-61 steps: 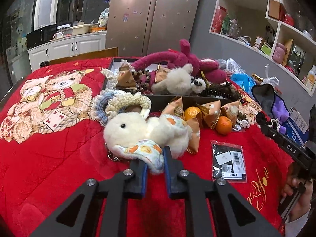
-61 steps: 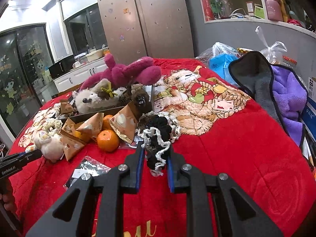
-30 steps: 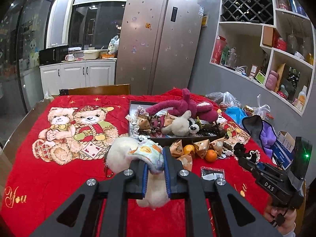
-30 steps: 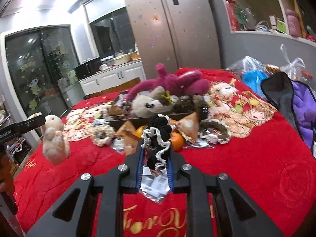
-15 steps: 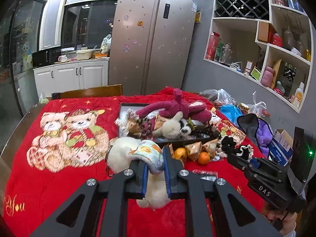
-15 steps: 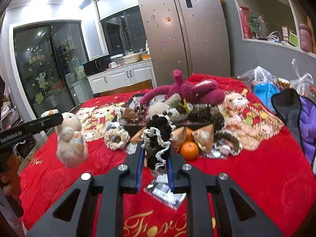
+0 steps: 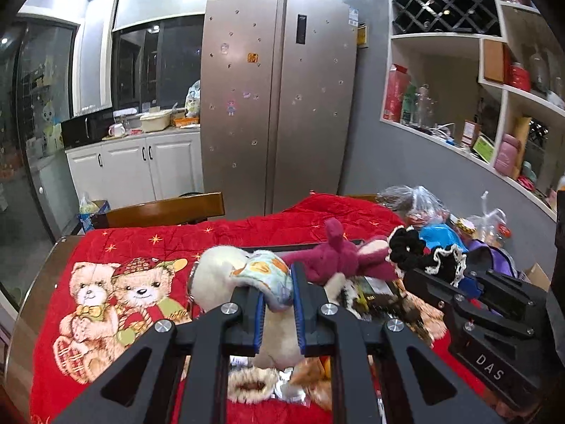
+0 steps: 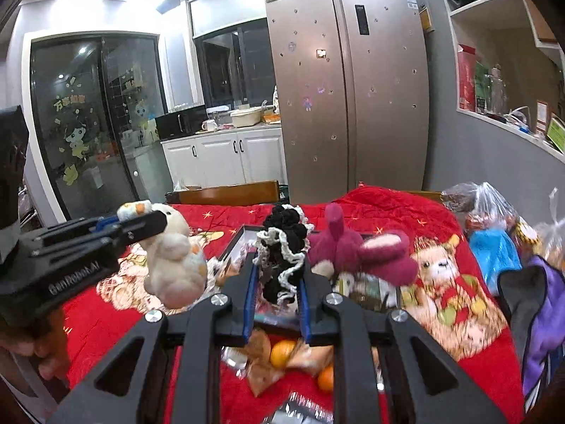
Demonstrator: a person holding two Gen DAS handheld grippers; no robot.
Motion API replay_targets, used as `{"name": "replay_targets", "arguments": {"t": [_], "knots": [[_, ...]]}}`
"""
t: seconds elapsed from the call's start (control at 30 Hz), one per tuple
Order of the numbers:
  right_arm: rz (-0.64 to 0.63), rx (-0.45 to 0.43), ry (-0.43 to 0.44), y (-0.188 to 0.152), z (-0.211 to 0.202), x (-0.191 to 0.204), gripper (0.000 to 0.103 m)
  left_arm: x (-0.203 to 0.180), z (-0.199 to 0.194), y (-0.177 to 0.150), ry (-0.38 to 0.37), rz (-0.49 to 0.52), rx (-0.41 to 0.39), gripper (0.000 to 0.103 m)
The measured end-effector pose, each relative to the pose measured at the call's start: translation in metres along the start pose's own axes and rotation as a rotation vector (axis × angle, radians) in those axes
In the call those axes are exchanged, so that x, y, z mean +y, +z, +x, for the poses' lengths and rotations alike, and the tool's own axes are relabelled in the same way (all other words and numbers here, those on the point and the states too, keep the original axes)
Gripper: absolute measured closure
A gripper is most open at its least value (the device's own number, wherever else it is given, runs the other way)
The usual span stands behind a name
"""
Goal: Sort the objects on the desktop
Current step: 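Lift the bunny and scrunchie with both tools over the black tray, then lower both held items into the black tray and open both tools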
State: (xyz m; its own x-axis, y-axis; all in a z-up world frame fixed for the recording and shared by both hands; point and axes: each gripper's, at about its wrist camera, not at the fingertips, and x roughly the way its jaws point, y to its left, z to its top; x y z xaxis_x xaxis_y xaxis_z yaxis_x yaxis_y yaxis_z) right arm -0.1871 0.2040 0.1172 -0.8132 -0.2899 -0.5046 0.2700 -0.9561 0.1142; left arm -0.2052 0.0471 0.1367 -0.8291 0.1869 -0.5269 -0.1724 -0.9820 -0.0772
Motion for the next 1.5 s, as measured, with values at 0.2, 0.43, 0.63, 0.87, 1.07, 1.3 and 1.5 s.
{"name": "replay_targets", "arguments": {"t": [0.2,0.43,0.63,0.87,1.07,1.3,1.5], "knots": [[0.021,0.038,-0.002,0.014,0.061,-0.021,0.082,0.01,0.049,0.0,0.032,-0.006,0.041,0.089],[0.062,0.137,-0.047,-0.012,0.12,-0.064,0.082,0.016,0.097,-0.015,0.034,-0.005,0.099,0.089],[0.093,0.238,-0.086,-0.038,0.157,-0.089,0.082,0.003,0.121,-0.031,0.012,0.035,0.15,0.089],[0.091,0.297,-0.123,-0.057,0.181,-0.102,0.082,-0.005,0.128,-0.044,-0.004,0.069,0.179,0.089],[0.095,0.296,-0.107,-0.056,0.18,-0.102,0.082,-0.006,0.128,-0.043,-0.014,0.073,0.181,0.089],[0.061,0.297,-0.118,-0.057,0.178,-0.088,0.082,-0.007,0.128,-0.043,-0.008,0.08,0.18,0.089],[0.075,0.289,-0.108,-0.056,0.177,-0.088,0.08,-0.01,0.128,-0.043,0.004,0.095,0.175,0.089]]}}
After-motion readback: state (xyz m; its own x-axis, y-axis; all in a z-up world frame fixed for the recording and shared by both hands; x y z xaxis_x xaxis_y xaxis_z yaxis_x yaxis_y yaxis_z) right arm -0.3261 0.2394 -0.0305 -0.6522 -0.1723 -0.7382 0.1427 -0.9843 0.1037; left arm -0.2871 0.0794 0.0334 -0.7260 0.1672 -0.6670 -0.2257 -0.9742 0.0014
